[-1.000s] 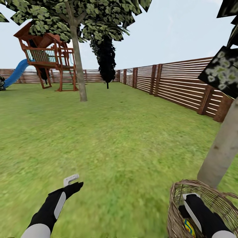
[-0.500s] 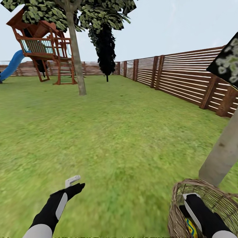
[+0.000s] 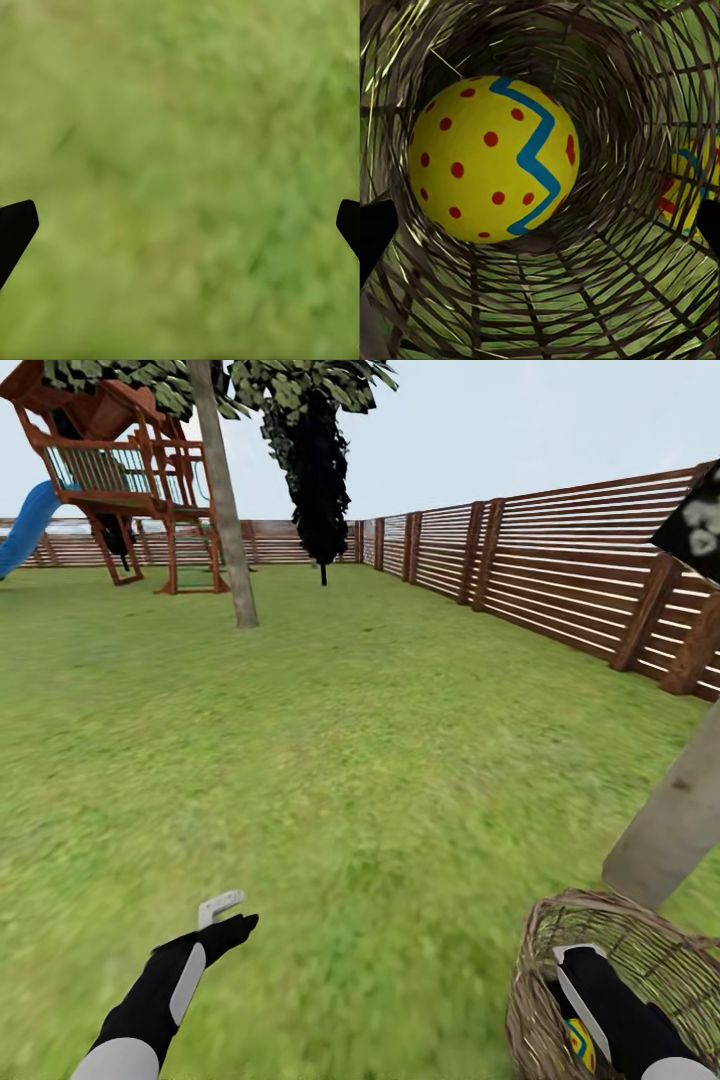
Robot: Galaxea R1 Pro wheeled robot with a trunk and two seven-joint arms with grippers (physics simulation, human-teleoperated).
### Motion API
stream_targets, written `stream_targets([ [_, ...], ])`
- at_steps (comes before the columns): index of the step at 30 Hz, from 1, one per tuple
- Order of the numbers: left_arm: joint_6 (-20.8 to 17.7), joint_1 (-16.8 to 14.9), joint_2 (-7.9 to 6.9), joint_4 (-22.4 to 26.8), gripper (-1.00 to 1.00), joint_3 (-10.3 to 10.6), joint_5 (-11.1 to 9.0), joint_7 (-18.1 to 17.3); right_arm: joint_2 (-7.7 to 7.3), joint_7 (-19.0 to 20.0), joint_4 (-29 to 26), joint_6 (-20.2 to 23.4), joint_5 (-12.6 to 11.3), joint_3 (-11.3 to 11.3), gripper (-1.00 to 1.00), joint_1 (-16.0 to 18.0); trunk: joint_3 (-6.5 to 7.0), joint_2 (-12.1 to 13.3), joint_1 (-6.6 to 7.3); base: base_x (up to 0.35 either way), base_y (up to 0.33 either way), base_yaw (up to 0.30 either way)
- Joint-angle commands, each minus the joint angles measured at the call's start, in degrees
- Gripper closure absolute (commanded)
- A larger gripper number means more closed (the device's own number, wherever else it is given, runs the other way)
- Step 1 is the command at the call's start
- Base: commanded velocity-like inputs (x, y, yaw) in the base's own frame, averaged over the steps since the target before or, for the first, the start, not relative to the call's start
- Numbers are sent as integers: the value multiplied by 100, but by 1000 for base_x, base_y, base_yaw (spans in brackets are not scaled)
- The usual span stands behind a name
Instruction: Take the three Easter eggs out of the wicker basket on the lawn in the garden, then place them on the lawn next to a single tree (choose any tree) so that all three eggs are next to the same tree and none are left in the basket.
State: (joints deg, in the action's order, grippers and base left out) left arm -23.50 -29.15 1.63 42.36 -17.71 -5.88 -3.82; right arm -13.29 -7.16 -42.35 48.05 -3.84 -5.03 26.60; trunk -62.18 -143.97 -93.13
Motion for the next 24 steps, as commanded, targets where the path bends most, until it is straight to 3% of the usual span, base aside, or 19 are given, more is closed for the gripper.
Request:
stream_targets([
  [1,-45,-3,16,9,-100,-31,-39,-27,-7,-40,-6,21,-62,-30,-100,3,-28,-4,-3,291,0,0],
  [14,-42,-3,30,9,-100,-40,-55,-16,-7,-40,-7,11,-64,-33,-100,3,-316,-21,-37,19,0,0],
  [18,-41,-3,61,6,-100,-31,-45,-37,-7,-40,-4,11,-64,-33,-100,3,-405,-27,-47,249,0,0],
  [24,-41,-3,65,0,-100,-31,-44,-48,-7,-40,-5,11,-64,-33,-100,3,-538,-35,-63,32,0,0],
])
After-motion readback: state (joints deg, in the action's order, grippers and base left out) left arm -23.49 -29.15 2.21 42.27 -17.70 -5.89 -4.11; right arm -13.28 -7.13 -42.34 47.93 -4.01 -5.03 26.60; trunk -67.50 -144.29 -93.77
